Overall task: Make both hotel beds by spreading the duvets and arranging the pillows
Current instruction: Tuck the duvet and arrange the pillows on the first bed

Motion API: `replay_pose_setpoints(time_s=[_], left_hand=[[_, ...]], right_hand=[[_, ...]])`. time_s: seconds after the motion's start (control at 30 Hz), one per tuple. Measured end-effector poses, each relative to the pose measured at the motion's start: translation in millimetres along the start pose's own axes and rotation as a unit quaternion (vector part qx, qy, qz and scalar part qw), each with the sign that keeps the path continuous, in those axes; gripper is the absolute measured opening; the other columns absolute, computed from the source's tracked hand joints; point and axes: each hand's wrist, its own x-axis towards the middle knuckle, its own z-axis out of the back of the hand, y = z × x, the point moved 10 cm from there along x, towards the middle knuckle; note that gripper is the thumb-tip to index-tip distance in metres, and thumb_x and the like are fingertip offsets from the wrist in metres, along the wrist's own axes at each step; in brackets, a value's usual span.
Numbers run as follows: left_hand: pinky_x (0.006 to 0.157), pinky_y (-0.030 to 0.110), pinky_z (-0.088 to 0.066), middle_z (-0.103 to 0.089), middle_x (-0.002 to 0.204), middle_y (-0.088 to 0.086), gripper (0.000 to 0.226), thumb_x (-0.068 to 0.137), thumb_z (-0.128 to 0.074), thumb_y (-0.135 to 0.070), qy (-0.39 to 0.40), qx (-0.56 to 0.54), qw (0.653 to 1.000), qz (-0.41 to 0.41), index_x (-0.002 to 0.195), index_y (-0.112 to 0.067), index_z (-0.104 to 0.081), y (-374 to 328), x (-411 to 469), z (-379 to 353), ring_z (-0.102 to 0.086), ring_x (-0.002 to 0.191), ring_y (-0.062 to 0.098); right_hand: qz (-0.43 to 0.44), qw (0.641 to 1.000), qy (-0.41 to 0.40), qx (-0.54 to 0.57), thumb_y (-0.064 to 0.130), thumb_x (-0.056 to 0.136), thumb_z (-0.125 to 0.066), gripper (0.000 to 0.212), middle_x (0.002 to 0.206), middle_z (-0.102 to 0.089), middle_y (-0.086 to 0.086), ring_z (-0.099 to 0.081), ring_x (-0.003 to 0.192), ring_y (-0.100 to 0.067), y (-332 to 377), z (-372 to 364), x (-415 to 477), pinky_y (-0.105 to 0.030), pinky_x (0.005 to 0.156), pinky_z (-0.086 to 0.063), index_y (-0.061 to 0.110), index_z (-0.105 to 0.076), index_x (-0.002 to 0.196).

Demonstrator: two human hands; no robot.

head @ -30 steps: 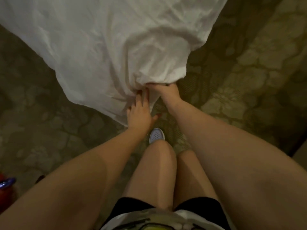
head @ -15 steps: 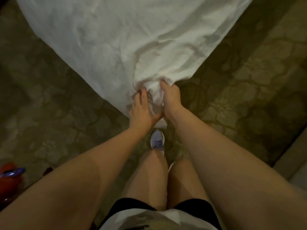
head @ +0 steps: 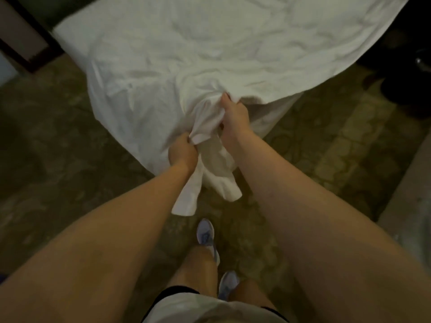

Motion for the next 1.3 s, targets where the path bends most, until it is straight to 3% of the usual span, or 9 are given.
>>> replay_pose_setpoints(time_s=[0.13, 0.33, 0.53, 0.63, 0.87, 1.03, 1.13, 1.23, 1.3], left_hand=[[0.083, 0.032, -0.038, -0.06, 0.119, 0.016, 0.033, 0.101, -0.033, -0.019, -0.021, 0.043, 0.999, -0.003, 0.113, -0.006, -0.061, -22, 30, 50, -0.055, 0.106, 0.034], [0.077, 0.032, -0.04, -0.062, 0.114, 0.019, 0.028, 0.098, -0.037, -0.014, -0.031, 0.04, 0.999, 0.003, 0.101, -0.006, -0.064, -57, 91, 108, -0.057, 0.099, 0.035], [0.085, 0.034, -0.044, -0.063, 0.118, 0.012, 0.029, 0.091, -0.042, -0.012, -0.004, -0.027, 1.0, -0.007, 0.109, -0.007, -0.064, -105, 143, 128, -0.057, 0.103, 0.032], [0.1, 0.032, -0.037, -0.053, 0.136, 0.014, 0.039, 0.092, -0.044, -0.007, 0.034, -0.013, 0.999, -0.041, 0.129, -0.005, -0.054, -140, 165, 140, -0.048, 0.123, 0.03], [0.092, 0.029, -0.034, -0.052, 0.132, 0.012, 0.044, 0.099, -0.035, -0.038, 0.096, 0.114, 0.987, -0.067, 0.125, -0.006, -0.052, -187, 196, 171, -0.048, 0.119, 0.027], [0.088, 0.031, -0.036, -0.054, 0.129, 0.008, 0.053, 0.094, -0.041, -0.05, 0.041, 0.28, 0.957, -0.065, 0.129, -0.012, -0.053, -210, 208, 234, -0.051, 0.116, 0.027], [0.084, 0.029, -0.037, -0.058, 0.124, 0.007, 0.038, 0.096, -0.042, -0.039, 0.037, 0.292, 0.954, -0.063, 0.121, -0.014, -0.057, -218, 203, 246, -0.053, 0.105, 0.023], [0.084, 0.031, -0.042, -0.058, 0.123, 0.005, 0.033, 0.096, -0.043, -0.035, 0.024, 0.291, 0.956, -0.035, 0.123, -0.019, -0.055, -212, 194, 258, -0.052, 0.099, 0.02], [0.085, 0.029, -0.042, -0.056, 0.126, 0.006, 0.041, 0.094, -0.047, -0.039, 0.022, 0.317, 0.948, 0.013, 0.129, -0.016, -0.052, -199, 189, 273, -0.052, 0.103, 0.02]], right_hand=[[-0.017, 0.999, 0.028, 0.035, 0.014, 0.099, -0.048, 0.035, 0.127, -0.058, -0.015, -0.06, 0.104, -0.027, 28, -33, 1, -0.025, 0.069, -0.052, 0.003, -0.05, 0.132], [-0.086, 0.984, 0.096, -0.126, 0.046, 0.092, -0.056, 0.069, 0.147, -0.041, -0.002, -0.044, 0.129, -0.026, 2, -73, 14, -0.042, 0.101, -0.04, 0.028, -0.022, 0.149], [-0.159, 0.979, 0.096, -0.079, 0.041, 0.085, -0.068, 0.098, 0.118, -0.059, -0.012, -0.064, 0.088, -0.027, 11, -145, 28, -0.035, 0.066, -0.056, 0.03, 0.001, 0.152], [-0.096, 0.992, 0.041, -0.073, 0.011, 0.093, -0.06, 0.073, 0.086, -0.055, -0.012, -0.055, 0.061, -0.016, 59, -162, 48, -0.018, 0.038, -0.045, 0.013, -0.014, 0.15], [-0.033, 0.998, -0.018, 0.042, -0.005, 0.089, -0.055, 0.039, 0.113, -0.055, -0.017, -0.058, 0.078, -0.023, 118, -193, 91, -0.029, 0.061, -0.051, 0.006, -0.04, 0.124], [0.018, 0.991, 0.036, -0.128, 0.007, 0.098, -0.045, 0.041, 0.13, -0.054, -0.016, -0.057, 0.071, -0.012, 168, -234, 120, -0.012, 0.052, -0.05, 0.001, -0.04, 0.139], [0.136, 0.859, 0.007, -0.494, 0.019, 0.103, -0.036, 0.035, 0.138, -0.051, -0.011, -0.053, 0.122, -0.026, 205, -255, 127, -0.033, 0.103, -0.041, 0.009, -0.05, 0.133], [0.177, 0.733, 0.033, -0.656, 0.022, 0.103, -0.038, 0.035, 0.138, -0.052, -0.013, -0.045, 0.13, -0.03, 214, -277, 129, -0.041, 0.109, -0.034, 0.009, -0.054, 0.13], [0.19, 0.701, 0.05, -0.686, 0.022, 0.102, -0.04, 0.035, 0.138, -0.052, -0.013, -0.046, 0.129, -0.03, 216, -283, 129, -0.041, 0.108, -0.036, 0.009, -0.053, 0.131]])
